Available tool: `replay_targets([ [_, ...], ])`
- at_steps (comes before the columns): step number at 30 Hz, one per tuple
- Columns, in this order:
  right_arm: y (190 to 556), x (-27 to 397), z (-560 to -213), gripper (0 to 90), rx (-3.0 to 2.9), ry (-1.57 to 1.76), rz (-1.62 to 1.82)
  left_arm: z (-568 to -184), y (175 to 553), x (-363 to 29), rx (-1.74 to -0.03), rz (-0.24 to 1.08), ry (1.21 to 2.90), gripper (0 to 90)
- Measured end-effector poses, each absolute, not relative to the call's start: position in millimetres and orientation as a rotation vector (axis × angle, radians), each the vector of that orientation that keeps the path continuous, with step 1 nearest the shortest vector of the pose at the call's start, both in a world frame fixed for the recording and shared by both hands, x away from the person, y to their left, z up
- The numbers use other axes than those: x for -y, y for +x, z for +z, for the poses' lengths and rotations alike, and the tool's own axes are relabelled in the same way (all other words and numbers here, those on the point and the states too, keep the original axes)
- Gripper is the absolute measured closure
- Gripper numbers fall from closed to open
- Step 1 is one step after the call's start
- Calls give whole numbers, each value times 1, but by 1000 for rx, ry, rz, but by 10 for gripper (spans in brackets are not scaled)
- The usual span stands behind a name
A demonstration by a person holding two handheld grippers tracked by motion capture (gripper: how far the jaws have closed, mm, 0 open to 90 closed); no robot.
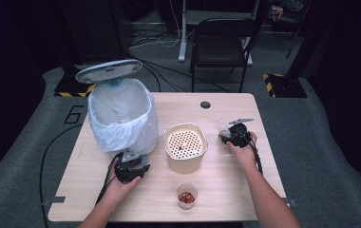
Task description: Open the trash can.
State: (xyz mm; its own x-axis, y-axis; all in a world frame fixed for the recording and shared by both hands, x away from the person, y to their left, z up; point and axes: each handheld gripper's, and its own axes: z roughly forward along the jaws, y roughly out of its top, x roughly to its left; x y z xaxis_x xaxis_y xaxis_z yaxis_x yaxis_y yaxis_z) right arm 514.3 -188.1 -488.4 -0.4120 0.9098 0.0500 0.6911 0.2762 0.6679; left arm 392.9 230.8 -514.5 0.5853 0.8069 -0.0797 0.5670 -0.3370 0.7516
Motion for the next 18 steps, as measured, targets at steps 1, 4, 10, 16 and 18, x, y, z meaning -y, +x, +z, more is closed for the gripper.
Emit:
replay_targets([
  [1,514,188,-486,644,-2212,1458,884,-514,393,-231,-1087,395,2047,531],
  [4,514,191,-480,644,-2213,1470,894,-515,393,-231,-1092,396,2040,532],
  [10,511,194,-464,645,-2211,1454,906,-515,393,-230,-1093,393,2025,532],
  [16,508,197,-445,645,-2208,1455,920,-515,393,-231,-1093,399,2038,532],
  [18,507,197,-435,644,-2209,1435,923,-516,392,-228,-1115,386,1998,532],
])
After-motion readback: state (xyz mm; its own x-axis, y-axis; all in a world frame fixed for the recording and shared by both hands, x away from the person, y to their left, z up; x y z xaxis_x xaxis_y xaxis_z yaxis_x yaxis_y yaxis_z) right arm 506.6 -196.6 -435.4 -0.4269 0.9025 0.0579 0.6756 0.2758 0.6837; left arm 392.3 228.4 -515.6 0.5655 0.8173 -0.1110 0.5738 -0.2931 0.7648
